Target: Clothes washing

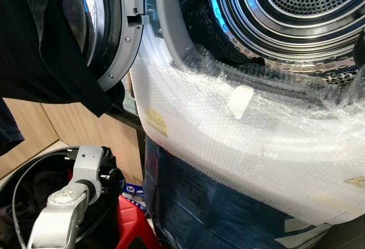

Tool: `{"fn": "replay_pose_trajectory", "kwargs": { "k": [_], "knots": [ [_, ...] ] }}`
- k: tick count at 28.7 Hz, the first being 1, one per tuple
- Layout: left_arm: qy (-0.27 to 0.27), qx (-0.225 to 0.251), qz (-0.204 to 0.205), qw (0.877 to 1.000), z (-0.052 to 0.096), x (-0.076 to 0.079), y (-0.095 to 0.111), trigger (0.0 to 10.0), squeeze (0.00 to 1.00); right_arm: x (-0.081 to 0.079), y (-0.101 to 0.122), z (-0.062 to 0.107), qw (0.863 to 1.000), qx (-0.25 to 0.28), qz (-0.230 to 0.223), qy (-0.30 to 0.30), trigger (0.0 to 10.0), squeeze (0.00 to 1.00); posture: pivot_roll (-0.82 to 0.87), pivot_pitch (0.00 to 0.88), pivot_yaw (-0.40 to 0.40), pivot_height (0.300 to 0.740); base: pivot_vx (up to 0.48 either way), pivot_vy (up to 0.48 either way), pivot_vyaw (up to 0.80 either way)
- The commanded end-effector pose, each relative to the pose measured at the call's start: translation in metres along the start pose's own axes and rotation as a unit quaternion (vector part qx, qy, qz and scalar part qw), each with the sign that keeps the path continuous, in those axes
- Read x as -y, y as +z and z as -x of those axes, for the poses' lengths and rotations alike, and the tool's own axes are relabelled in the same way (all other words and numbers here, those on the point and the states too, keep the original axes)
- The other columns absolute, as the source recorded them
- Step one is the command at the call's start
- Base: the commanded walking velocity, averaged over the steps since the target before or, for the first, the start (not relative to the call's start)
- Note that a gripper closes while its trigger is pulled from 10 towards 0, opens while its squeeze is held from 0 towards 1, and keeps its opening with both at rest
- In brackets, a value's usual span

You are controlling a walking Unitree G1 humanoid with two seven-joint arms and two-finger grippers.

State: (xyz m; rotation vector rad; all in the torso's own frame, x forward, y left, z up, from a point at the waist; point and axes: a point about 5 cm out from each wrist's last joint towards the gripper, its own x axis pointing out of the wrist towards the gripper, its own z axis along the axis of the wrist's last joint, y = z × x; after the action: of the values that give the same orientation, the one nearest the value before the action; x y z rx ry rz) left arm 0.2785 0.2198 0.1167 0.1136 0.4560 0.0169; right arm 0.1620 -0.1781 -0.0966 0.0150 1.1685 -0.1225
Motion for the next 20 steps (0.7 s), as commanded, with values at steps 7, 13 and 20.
{"fn": "replay_pose_trajectory", "kwargs": {
  "k": [7, 13, 20],
  "knots": [
    [-0.006, 0.026, -0.007, 1.000, 0.000, 0.002, 0.008, 0.0, 0.00, 0.001, 0.001, 0.000, 1.000, 0.002, 0.006, -0.002, 10.0, 0.00, 0.23, 0.000, -0.027, 0.740, 0.000, 0.000, 0.00],
    [-0.019, 0.056, -0.006, 0.998, 0.000, 0.007, 0.018, 0.0, 0.00, 0.001, 0.000, 0.000, 1.000, 0.001, 0.004, -0.001, 10.0, 0.00, 0.23, 0.000, -0.023, 0.740, 0.000, 0.000, 0.00],
    [-0.026, 0.071, -0.014, 0.997, 0.000, 0.008, 0.025, 0.0, 0.00, 0.001, -0.002, 0.000, 1.000, 0.000, 0.003, -0.002, 10.0, 0.00, 0.23, 0.000, -0.023, 0.740, 0.000, 0.000, 0.00]
  ]
}}
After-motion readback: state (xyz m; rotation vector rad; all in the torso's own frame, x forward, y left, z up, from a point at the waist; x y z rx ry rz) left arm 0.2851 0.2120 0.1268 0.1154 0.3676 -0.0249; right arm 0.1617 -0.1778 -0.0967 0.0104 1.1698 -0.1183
